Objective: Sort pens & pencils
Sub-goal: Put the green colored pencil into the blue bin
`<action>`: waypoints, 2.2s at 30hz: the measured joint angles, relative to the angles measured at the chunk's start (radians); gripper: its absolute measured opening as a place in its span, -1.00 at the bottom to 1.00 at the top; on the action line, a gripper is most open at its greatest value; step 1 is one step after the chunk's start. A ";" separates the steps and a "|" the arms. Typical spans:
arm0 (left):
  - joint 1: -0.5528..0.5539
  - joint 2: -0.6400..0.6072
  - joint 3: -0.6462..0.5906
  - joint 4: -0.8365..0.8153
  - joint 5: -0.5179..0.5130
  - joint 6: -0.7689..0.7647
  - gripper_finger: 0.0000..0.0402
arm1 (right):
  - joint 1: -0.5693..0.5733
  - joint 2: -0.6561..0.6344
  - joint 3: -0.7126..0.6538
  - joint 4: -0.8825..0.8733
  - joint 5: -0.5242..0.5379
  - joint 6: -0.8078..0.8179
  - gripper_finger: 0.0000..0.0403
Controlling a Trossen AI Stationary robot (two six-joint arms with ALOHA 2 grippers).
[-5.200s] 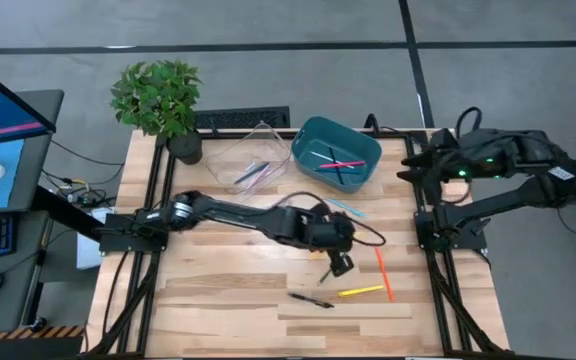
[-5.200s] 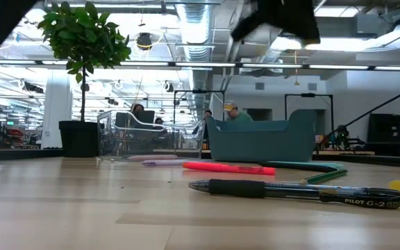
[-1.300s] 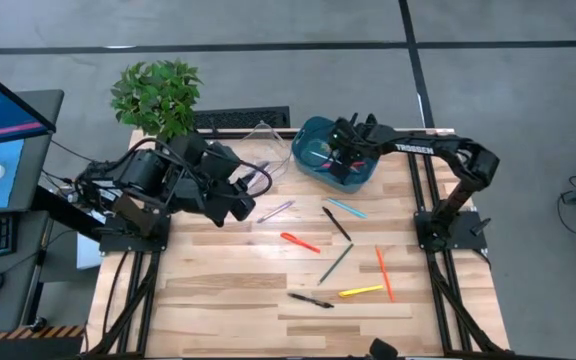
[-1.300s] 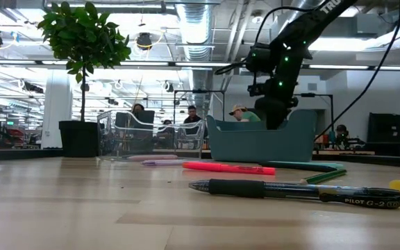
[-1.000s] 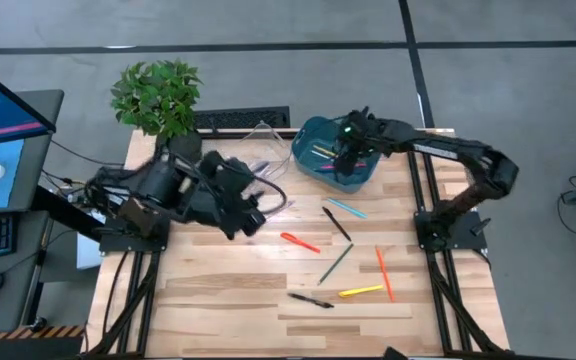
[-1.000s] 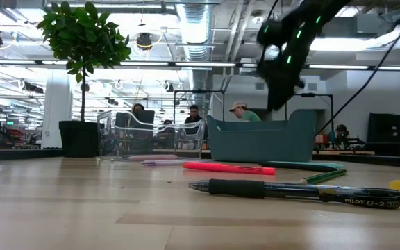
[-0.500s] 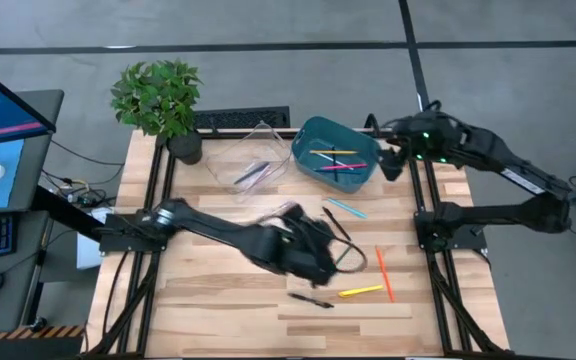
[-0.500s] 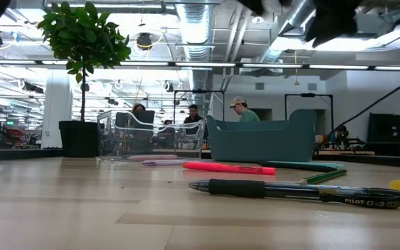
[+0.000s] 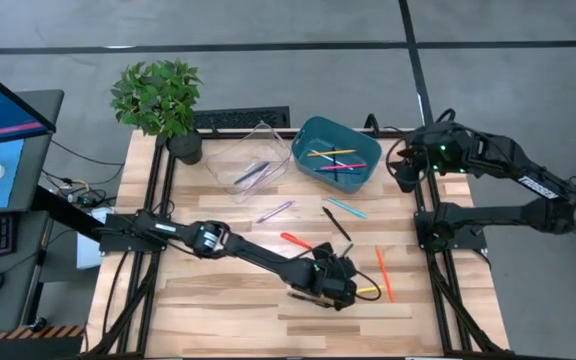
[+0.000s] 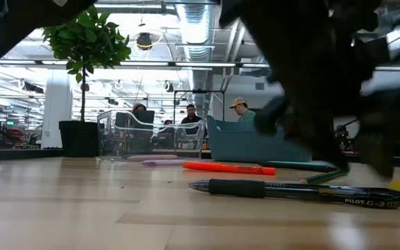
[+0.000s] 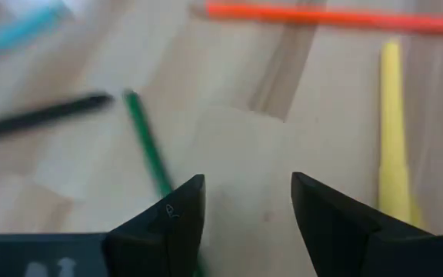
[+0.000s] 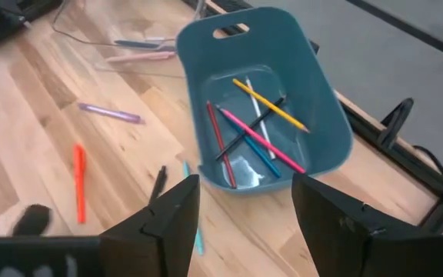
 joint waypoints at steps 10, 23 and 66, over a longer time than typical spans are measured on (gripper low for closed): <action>0.001 0.015 0.001 -0.063 0.035 -0.134 -0.17 | 0.105 0.002 0.000 0.001 0.001 0.032 0.13; 0.009 -0.137 0.034 -0.116 -0.041 -0.052 -0.26 | 0.161 0.002 0.000 0.001 0.004 0.033 0.13; -0.018 -0.532 -0.803 0.632 -0.090 -0.112 -0.26 | 0.162 -0.006 0.000 0.035 0.001 0.102 0.13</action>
